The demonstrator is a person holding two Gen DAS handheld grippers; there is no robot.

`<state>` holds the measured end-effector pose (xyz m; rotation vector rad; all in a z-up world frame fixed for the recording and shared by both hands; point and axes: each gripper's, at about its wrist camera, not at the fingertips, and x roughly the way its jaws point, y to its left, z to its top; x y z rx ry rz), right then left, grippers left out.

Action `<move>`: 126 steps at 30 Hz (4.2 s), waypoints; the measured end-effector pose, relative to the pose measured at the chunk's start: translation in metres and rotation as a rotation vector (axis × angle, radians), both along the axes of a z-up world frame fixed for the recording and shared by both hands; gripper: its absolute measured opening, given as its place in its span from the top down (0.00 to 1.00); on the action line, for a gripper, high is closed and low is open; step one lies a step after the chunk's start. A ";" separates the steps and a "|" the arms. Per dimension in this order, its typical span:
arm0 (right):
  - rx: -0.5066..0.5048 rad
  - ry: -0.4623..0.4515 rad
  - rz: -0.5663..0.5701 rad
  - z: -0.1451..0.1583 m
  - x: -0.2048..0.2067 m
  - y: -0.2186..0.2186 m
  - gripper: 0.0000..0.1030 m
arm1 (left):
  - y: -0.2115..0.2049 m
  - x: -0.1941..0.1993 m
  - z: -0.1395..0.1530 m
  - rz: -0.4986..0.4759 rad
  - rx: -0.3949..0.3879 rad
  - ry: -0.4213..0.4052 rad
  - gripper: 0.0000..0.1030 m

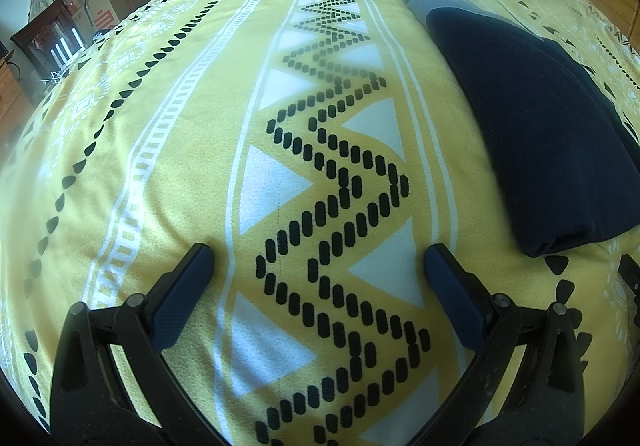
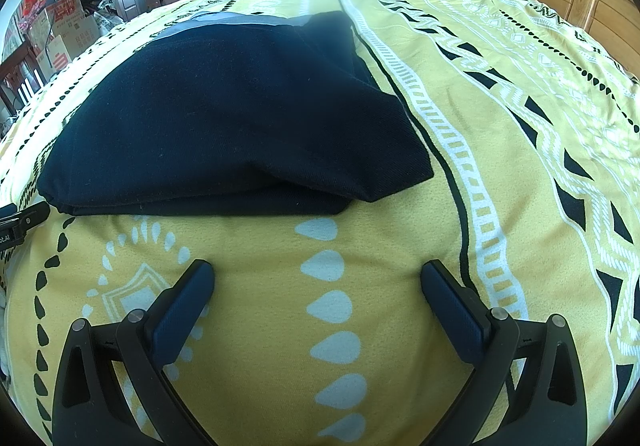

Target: Fold small clothes

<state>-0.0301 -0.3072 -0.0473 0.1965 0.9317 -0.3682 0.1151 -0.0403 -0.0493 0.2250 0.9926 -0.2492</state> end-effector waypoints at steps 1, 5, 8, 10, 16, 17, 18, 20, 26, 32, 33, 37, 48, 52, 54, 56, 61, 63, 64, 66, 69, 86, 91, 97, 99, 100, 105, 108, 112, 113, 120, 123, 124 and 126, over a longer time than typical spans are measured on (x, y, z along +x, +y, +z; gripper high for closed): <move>0.000 0.000 0.000 0.000 0.000 0.000 0.00 | 0.000 0.001 0.000 0.000 0.000 0.000 0.00; 0.000 0.000 0.000 0.000 0.000 0.000 0.00 | -0.001 0.001 0.000 0.001 0.002 -0.002 0.00; 0.000 0.000 0.000 0.000 0.000 0.000 0.00 | 0.000 0.001 0.000 0.001 0.002 -0.002 0.00; 0.000 0.000 0.000 0.000 0.000 0.000 0.00 | 0.000 0.001 0.000 0.001 0.002 -0.003 0.00; 0.000 0.000 0.000 0.000 0.000 0.000 0.00 | -0.001 0.001 0.000 0.001 0.003 -0.003 0.00; 0.000 0.000 0.000 0.000 0.000 0.000 0.00 | -0.001 0.001 0.000 0.001 0.003 -0.002 0.00; 0.000 0.000 0.000 0.000 0.000 0.000 0.00 | -0.001 0.001 0.000 0.001 0.003 -0.002 0.00; 0.000 0.000 0.000 0.000 0.000 0.000 0.00 | -0.001 0.001 0.000 0.001 0.003 -0.003 0.00; 0.000 0.000 0.000 0.000 0.000 0.000 0.00 | -0.001 0.001 0.000 0.001 0.003 -0.003 0.00; 0.000 0.000 0.000 0.000 0.000 0.000 0.00 | -0.001 0.001 0.000 0.001 0.004 -0.003 0.00; 0.000 0.000 0.000 0.000 0.000 0.000 0.00 | -0.001 0.001 0.000 0.001 0.004 -0.003 0.00; 0.000 0.000 0.000 0.000 0.000 0.000 0.00 | -0.002 0.000 0.000 0.002 0.004 -0.003 0.00; 0.001 0.000 0.000 0.000 0.000 0.000 0.00 | -0.001 0.001 0.000 0.002 0.005 -0.004 0.00; 0.001 0.000 0.000 0.000 0.000 0.000 0.00 | -0.002 0.000 0.000 0.002 0.005 -0.003 0.00; 0.001 0.000 0.000 0.000 0.000 0.000 0.00 | -0.002 0.000 0.000 0.002 0.005 -0.004 0.00; 0.001 0.000 0.000 0.000 0.000 0.000 0.00 | -0.002 0.000 0.000 0.002 0.005 -0.004 0.00; 0.001 0.000 0.000 0.000 0.000 0.000 0.00 | -0.002 0.000 0.000 0.002 0.005 -0.004 0.00; 0.000 0.000 0.000 0.000 0.000 0.000 0.00 | -0.002 0.000 -0.001 0.002 0.005 -0.004 0.00; 0.000 0.000 0.000 0.000 0.000 0.000 0.00 | -0.002 0.000 -0.001 0.002 0.005 -0.004 0.00; 0.000 0.000 0.000 0.000 0.000 0.000 0.00 | -0.002 0.000 -0.001 0.002 0.005 -0.004 0.00; 0.000 0.001 -0.001 0.000 0.000 0.000 0.00 | -0.002 0.000 -0.001 0.003 0.005 -0.003 0.00; 0.031 0.152 0.020 0.007 0.019 -0.004 0.00 | -0.004 0.022 0.004 -0.051 0.052 0.132 0.00; 0.016 0.187 0.059 0.009 0.028 -0.004 0.00 | -0.003 0.025 0.002 -0.071 0.037 0.099 0.00; -0.001 0.159 0.022 0.008 0.035 -0.001 0.00 | -0.002 0.019 0.001 -0.076 0.018 0.046 0.00; 0.010 0.155 -0.008 0.007 0.035 -0.001 0.00 | 0.000 0.021 0.001 -0.082 0.008 0.044 0.00; 0.003 0.150 -0.016 0.007 0.036 0.000 0.00 | 0.000 0.021 0.001 -0.087 0.007 0.042 0.00; -0.022 0.118 -0.005 0.003 0.038 0.000 0.00 | -0.003 0.015 -0.002 -0.096 0.015 0.021 0.00; -0.035 0.089 -0.016 0.003 0.034 0.000 0.00 | -0.005 0.018 -0.003 -0.085 0.009 0.018 0.00; -0.023 0.051 -0.040 0.004 0.027 0.000 0.00 | -0.003 0.015 -0.002 -0.081 -0.004 0.013 0.00; -0.015 0.047 -0.044 0.005 0.027 -0.002 0.00 | -0.003 0.015 -0.002 -0.078 -0.008 0.012 0.00; -0.022 0.037 -0.046 0.004 0.025 -0.001 0.00 | 0.001 0.011 -0.002 -0.070 -0.016 0.001 0.00; -0.028 0.034 -0.043 0.004 0.025 -0.001 0.00 | 0.004 0.011 -0.001 -0.070 -0.030 0.000 0.00; -0.026 0.032 -0.043 0.004 0.025 0.000 0.00 | 0.005 0.012 -0.001 -0.070 -0.033 0.001 0.00; -0.023 0.025 -0.042 0.003 0.025 -0.001 0.00 | 0.008 0.012 -0.002 -0.072 -0.044 0.006 0.00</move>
